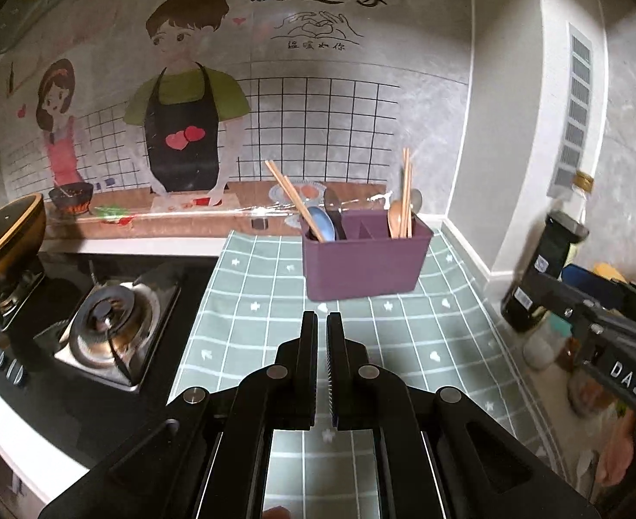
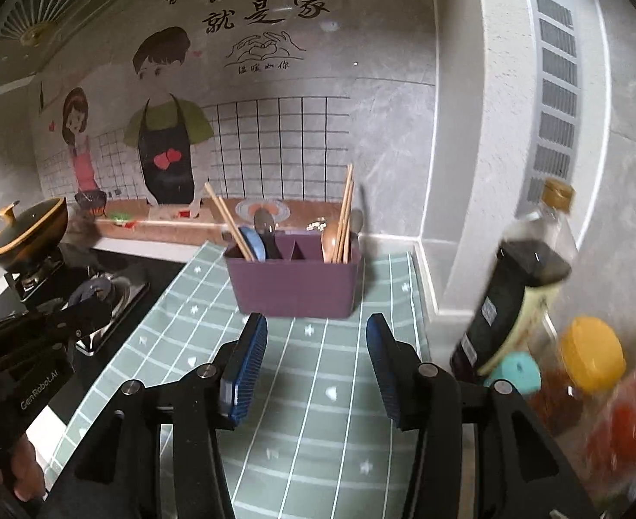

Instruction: Organize utensils

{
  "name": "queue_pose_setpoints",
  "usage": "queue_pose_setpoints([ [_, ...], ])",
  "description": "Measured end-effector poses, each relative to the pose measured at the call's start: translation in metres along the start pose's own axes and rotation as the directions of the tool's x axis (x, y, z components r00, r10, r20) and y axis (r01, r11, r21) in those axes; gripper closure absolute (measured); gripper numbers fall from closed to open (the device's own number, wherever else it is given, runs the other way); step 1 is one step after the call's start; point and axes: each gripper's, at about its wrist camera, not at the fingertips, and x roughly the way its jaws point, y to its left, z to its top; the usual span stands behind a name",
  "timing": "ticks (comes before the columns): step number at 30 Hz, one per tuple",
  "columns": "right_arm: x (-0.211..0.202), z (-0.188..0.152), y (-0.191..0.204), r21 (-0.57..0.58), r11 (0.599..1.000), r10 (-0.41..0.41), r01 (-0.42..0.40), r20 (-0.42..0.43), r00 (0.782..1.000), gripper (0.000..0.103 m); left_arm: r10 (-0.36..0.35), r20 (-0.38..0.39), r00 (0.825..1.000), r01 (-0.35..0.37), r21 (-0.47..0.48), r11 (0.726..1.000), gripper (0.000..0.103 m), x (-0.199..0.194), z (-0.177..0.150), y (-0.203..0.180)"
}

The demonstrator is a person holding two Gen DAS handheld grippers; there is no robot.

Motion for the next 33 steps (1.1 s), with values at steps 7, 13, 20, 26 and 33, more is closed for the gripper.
queue_pose_setpoints([
  [7, -0.011, -0.024, -0.001, 0.025, 1.000, 0.001, -0.001, -0.008, 1.000, 0.057, 0.011, -0.014, 1.000, -0.011, 0.008, 1.000, 0.098, -0.013, -0.016, -0.008],
  [13, -0.015, -0.036, -0.003, 0.033, 0.999, -0.030, 0.031, -0.010, 0.999, 0.057, -0.001, -0.023, 1.000, 0.001, 0.012, 1.000, 0.098, -0.016, -0.020, -0.012],
  [20, -0.019, -0.038, -0.004, 0.035, 0.999, -0.033, 0.033, 0.000, 0.999, 0.057, -0.019, -0.023, 1.000, 0.020, 0.025, 0.999, 0.098, -0.018, -0.020, -0.018],
  [26, -0.021, -0.039, -0.006, 0.037, 0.999, -0.035, 0.035, 0.002, 0.999, 0.057, -0.029, -0.026, 0.999, 0.030, 0.024, 0.999, 0.098, -0.018, -0.019, -0.019],
  [33, -0.021, -0.039, -0.006, 0.034, 0.999, -0.034, 0.033, 0.004, 0.999, 0.057, -0.030, -0.026, 0.999, 0.030, 0.023, 0.999, 0.098, -0.019, -0.020, -0.019],
])
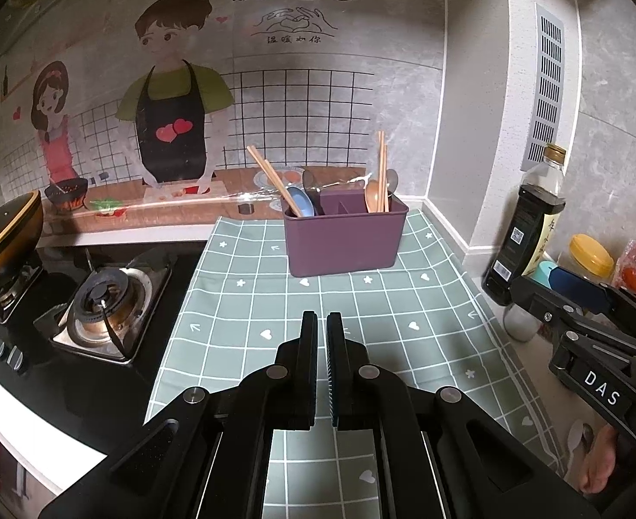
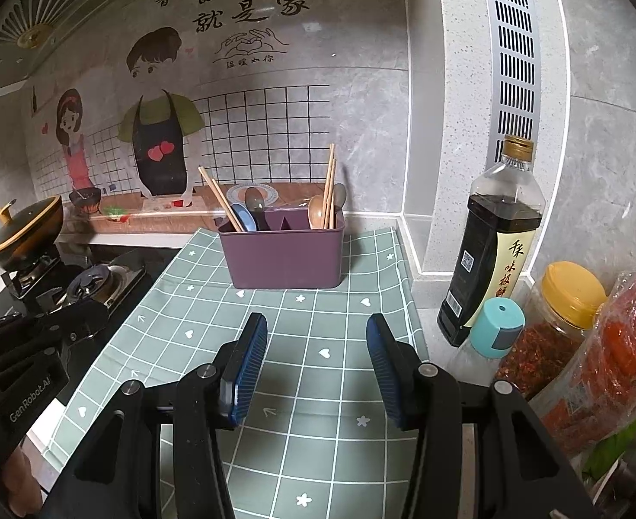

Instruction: Organize utensils

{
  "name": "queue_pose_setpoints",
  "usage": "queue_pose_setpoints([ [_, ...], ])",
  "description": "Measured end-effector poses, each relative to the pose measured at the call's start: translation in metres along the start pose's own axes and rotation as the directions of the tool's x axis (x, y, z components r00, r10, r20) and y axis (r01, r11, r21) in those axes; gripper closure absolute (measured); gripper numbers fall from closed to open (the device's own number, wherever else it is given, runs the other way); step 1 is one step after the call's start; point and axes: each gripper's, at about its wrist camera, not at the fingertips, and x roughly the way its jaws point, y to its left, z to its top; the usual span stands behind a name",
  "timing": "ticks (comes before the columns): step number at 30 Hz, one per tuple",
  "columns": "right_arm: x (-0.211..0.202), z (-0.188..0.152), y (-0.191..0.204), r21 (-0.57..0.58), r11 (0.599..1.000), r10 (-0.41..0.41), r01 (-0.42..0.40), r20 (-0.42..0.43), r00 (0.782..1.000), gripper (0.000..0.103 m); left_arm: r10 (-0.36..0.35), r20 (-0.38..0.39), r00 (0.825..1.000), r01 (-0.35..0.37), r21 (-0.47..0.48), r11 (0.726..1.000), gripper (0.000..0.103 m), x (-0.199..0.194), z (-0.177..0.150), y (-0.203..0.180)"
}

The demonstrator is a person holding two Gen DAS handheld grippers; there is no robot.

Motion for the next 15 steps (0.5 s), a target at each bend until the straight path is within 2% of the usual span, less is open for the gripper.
queue_pose_setpoints([
  [15, -0.0019, -0.0020, 0.0043, -0.006, 1.000, 0.003, -0.003, -0.004, 1.000, 0.057, 0.000, -0.005, 1.000, 0.000, -0.016, 1.000, 0.098, -0.0014, -0.0048, 0.0023],
])
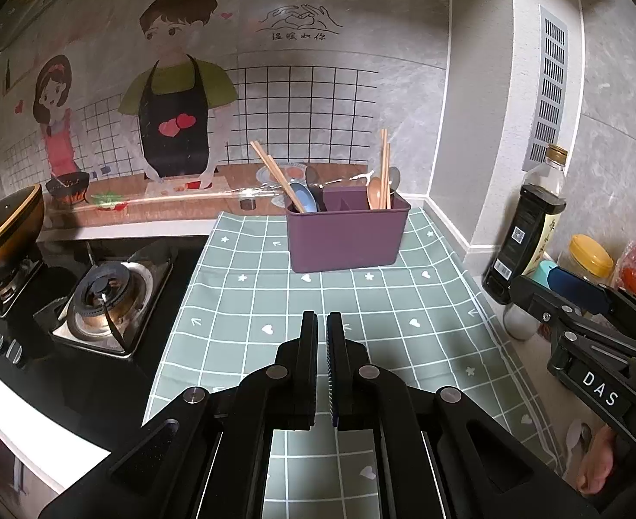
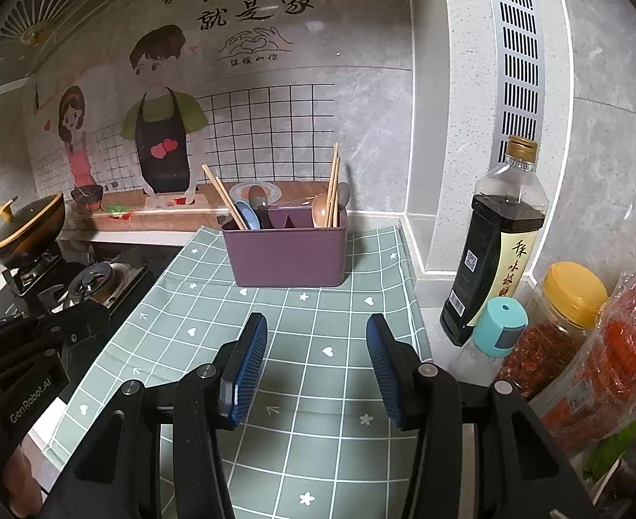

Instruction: Organize utensils

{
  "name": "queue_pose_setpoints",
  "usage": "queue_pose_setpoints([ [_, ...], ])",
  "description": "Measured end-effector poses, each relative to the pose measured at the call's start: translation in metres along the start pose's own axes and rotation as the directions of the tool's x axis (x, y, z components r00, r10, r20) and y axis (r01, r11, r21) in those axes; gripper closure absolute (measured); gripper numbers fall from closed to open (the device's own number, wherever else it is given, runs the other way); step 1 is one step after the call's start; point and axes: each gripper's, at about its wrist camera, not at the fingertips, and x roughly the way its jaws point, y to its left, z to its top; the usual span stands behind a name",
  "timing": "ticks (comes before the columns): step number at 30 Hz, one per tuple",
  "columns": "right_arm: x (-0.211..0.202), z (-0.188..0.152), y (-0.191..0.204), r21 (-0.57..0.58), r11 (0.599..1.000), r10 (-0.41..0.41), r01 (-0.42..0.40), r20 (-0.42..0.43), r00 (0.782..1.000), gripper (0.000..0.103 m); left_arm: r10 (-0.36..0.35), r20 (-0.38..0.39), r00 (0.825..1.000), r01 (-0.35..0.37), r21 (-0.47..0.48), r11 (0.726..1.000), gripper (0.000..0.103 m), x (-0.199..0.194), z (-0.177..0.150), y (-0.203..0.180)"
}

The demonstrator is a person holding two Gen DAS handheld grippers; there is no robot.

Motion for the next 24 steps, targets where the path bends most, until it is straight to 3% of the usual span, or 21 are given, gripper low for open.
queue_pose_setpoints([
  [24, 0.0014, -0.0004, -0.0008, 0.004, 1.000, -0.007, 0.007, 0.000, 1.000, 0.057, 0.005, -0.021, 1.000, -0.005, -0.018, 1.000, 0.098, 0.0022, -0.0036, 0.0005],
])
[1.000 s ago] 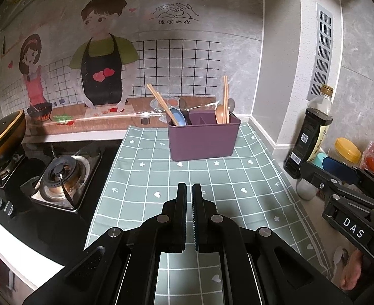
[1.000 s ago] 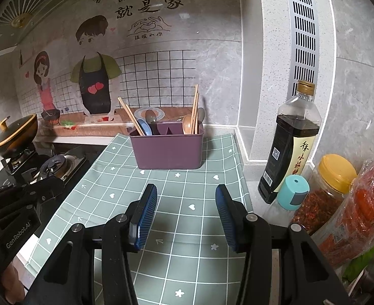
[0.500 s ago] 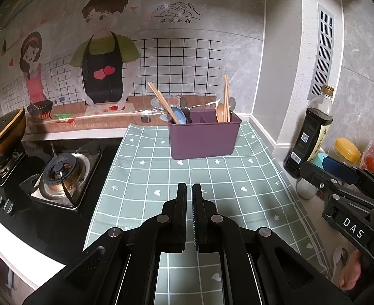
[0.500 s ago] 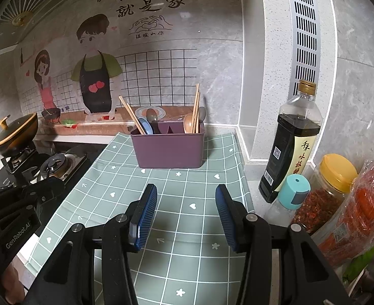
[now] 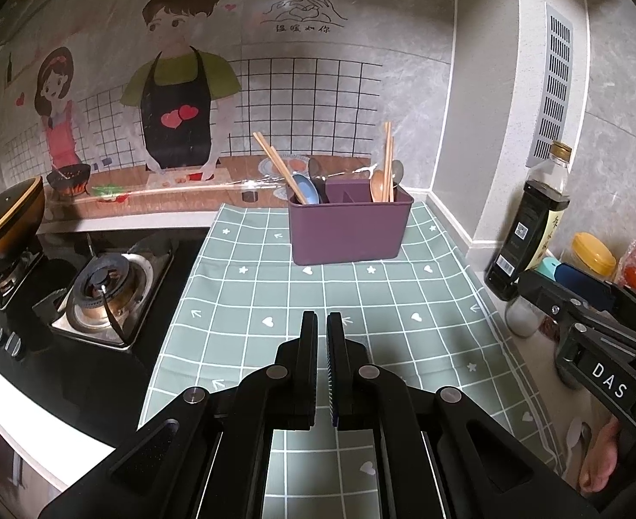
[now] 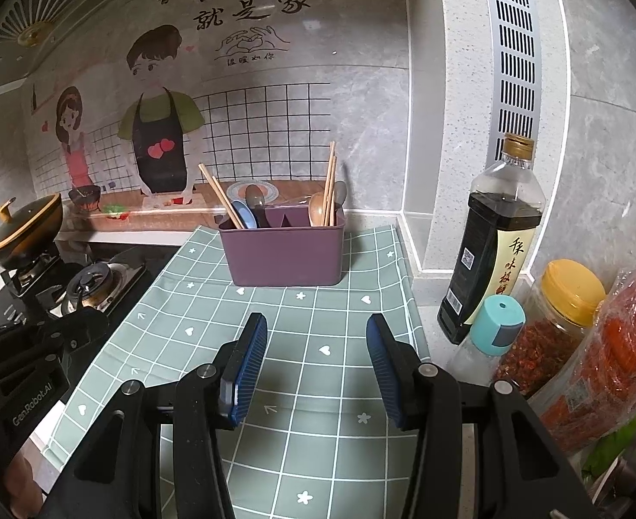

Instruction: Organize utensils

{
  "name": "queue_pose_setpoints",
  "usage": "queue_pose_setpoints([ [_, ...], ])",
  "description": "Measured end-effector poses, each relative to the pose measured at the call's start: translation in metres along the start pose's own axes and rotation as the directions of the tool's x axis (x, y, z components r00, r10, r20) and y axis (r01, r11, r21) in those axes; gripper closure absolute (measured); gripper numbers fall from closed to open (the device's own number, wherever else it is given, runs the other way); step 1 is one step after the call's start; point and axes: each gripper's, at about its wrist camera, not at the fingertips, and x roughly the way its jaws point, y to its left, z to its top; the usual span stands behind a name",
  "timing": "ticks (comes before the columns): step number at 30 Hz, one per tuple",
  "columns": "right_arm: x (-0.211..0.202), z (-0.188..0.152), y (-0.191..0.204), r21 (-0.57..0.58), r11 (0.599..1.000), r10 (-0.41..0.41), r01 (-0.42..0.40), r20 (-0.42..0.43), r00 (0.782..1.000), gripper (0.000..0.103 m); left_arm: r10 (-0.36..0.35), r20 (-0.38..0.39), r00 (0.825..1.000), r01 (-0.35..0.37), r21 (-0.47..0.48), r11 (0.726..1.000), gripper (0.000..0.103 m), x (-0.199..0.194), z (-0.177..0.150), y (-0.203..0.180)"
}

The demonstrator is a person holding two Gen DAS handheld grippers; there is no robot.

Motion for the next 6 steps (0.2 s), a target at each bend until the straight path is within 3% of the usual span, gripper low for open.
queue_pose_setpoints([
  [6, -0.0011, -0.0008, -0.0008, 0.002, 1.000, -0.006, 0.006, -0.002, 1.000, 0.057, -0.001, 0.005, 1.000, 0.001, -0.003, 1.000, 0.096, 0.0003, 0.0020, 0.0010],
])
